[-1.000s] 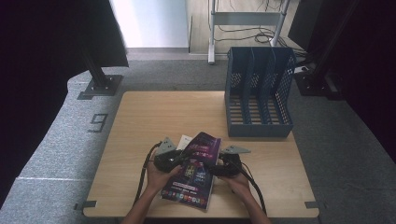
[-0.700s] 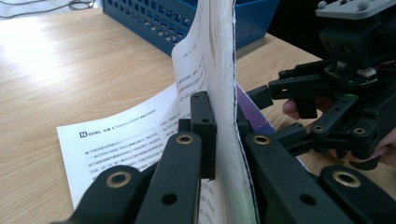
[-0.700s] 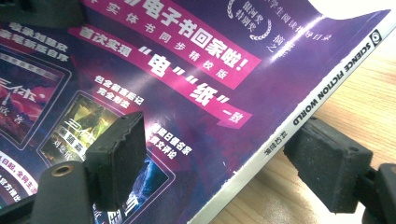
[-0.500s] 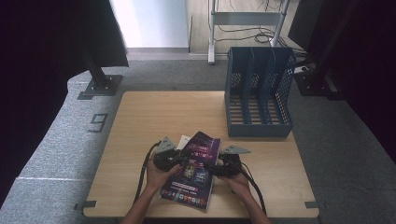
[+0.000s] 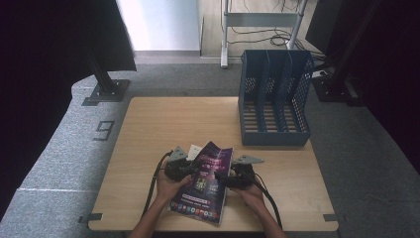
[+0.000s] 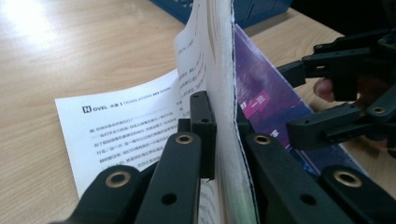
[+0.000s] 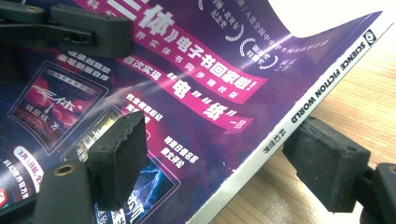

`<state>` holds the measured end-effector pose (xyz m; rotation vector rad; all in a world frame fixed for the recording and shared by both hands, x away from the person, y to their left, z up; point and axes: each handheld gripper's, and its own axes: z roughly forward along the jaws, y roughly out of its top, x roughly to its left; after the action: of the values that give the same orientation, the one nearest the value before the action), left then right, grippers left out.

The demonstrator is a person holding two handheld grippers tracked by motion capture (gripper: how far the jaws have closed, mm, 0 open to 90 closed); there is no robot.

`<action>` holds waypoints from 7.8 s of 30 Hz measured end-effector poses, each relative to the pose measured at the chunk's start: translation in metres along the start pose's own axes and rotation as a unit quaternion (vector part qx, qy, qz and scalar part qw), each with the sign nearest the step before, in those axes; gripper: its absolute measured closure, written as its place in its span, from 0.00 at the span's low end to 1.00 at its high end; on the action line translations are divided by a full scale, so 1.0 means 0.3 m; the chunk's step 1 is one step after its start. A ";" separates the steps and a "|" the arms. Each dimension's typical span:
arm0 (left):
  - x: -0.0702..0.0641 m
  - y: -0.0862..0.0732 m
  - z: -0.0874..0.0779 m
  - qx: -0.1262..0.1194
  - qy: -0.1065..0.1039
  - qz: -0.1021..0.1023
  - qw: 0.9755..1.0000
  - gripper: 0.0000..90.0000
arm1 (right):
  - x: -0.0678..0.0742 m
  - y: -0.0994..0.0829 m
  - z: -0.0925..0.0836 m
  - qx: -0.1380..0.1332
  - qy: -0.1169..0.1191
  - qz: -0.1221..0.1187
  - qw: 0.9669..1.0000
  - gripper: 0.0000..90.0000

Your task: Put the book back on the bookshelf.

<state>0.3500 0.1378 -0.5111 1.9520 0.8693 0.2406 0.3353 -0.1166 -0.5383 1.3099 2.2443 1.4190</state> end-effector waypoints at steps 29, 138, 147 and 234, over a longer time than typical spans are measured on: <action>0.021 -0.020 0.026 0.021 0.001 -0.010 1.000 0.96 | 0.001 0.002 0.027 0.007 -0.011 0.001 1.000 0.26; 0.008 0.028 -0.076 -0.042 -0.006 0.004 0.999 0.95 | -0.009 0.106 -0.063 -0.061 -0.017 -0.032 0.997 0.74; 0.006 0.028 -0.075 -0.041 -0.005 0.003 0.999 0.95 | -0.010 0.105 -0.062 -0.060 -0.017 -0.031 0.998 0.74; -0.037 0.083 -0.175 -0.117 -0.023 0.031 0.992 0.96 | 0.074 0.170 -0.224 -0.157 0.002 -0.080 0.984 0.82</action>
<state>0.3277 0.1594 -0.4606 1.7609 0.7167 0.3191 0.3141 -0.1350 -0.4557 1.0054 1.9722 1.6310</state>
